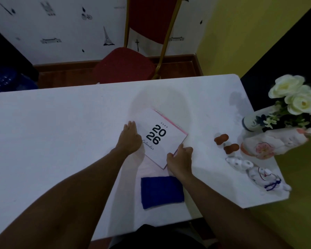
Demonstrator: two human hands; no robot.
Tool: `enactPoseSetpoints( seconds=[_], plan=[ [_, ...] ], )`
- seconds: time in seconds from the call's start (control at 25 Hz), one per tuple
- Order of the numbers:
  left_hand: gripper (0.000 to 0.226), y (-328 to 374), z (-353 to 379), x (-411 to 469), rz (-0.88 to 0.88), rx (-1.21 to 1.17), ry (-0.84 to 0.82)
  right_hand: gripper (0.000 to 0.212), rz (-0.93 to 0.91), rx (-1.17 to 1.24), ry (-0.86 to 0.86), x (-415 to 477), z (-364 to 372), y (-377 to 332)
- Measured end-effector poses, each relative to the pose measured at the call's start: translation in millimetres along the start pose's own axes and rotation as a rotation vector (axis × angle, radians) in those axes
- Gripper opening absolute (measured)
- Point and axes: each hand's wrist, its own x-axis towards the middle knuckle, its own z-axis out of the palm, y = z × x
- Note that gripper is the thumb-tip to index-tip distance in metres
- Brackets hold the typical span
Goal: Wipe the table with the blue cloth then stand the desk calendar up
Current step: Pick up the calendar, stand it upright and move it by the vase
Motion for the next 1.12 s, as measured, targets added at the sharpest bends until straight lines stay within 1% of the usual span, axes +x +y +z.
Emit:
enactPoseSetpoints(
  seconds=[0.08,0.12,0.2,0.28,0.36,0.44,0.56,0.6,0.68,0.76,0.84,0.92,1.04,1.12],
  plan=[
    [0.060,6,4,2,-0.049,-0.035,0.033,0.051,0.042,0.053,-0.014,0,2,-2],
    [0.054,10,6,2,-0.074,-0.065,0.078,0.051,0.067,0.099,-0.009,0,2,-3],
    [0.035,16,9,0,-0.111,-0.153,0.153,0.046,0.104,0.236,0.002,1,4,-5],
    [0.029,19,7,0,-0.144,-0.221,0.171,0.044,0.143,0.375,0.029,2,4,-7],
    [0.032,20,1,-1,-0.194,-0.274,0.165,0.044,0.224,0.498,0.039,2,1,-11],
    [0.038,20,-2,-4,-0.253,-0.339,0.144,0.045,0.308,0.588,0.012,4,-3,-13],
    [0.047,21,4,-15,-0.350,-0.333,0.099,0.039,0.339,0.591,0.011,6,-16,-16],
    [0.050,23,8,-20,-0.374,-0.328,0.095,0.041,0.339,0.566,0.010,6,-20,-18],
    [0.052,25,14,-31,-0.393,-0.357,0.111,0.049,0.311,0.515,0.016,6,-28,-23],
    [0.052,24,16,-39,-0.356,-0.400,0.143,0.054,0.244,0.553,0.018,4,-35,-28],
    [0.049,23,11,-44,-0.280,-0.486,0.183,0.056,0.139,0.638,0.015,1,-40,-32],
    [0.046,24,4,-49,-0.214,-0.597,0.242,0.058,0.032,0.658,0.027,-2,-45,-36],
    [0.048,30,-9,-55,-0.112,-0.645,0.341,0.066,-0.098,0.640,0.018,-1,-53,-45],
    [0.047,34,-12,-57,-0.046,-0.660,0.369,0.070,-0.165,0.624,0.001,3,-57,-50]
  ],
)
